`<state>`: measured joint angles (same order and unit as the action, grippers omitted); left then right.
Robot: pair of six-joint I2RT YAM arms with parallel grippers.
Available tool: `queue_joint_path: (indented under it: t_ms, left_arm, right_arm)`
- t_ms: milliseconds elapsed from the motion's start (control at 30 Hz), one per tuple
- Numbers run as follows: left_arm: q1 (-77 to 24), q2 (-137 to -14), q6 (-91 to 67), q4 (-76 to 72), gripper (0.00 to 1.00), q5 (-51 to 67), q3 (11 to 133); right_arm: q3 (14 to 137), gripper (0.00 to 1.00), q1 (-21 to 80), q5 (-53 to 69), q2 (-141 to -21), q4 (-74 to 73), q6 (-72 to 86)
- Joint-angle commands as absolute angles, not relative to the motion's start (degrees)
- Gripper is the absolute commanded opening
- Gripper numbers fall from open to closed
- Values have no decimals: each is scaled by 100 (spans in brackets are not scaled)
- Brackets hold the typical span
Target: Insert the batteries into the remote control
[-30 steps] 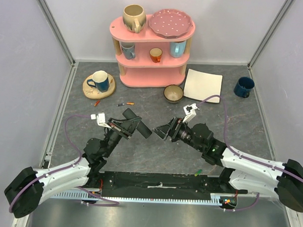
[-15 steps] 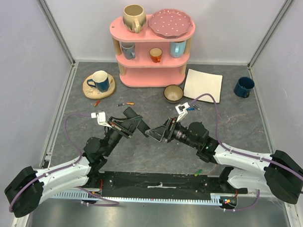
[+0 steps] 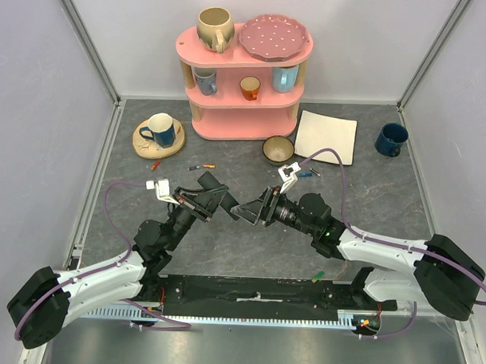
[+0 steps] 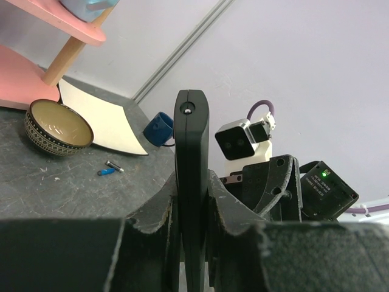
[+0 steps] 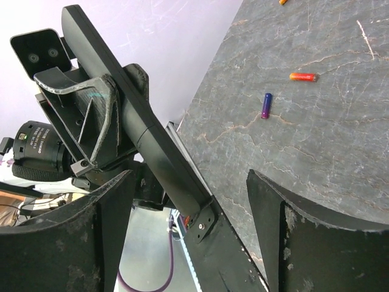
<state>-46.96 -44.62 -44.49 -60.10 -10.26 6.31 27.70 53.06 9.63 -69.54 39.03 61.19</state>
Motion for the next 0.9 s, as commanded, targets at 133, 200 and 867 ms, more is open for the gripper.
queue_joint_path:
  t_ms: [133,200,867]
  left_arm:
    - [-4685,-4465,-4272,-6205,2,-993,773]
    - [-4685,-4465,-4271,-6196,2,-976,773]
    - [-4685,-4474,-4263,-6231,2,-949,747]
  right_arm:
    - [3111,80,5291,1037,-7084,4280,6249]
    - [3120,79,5282,1037,-7137,4307,6275]
    - [3102,72,5256,1099,-7383,4676,6513]
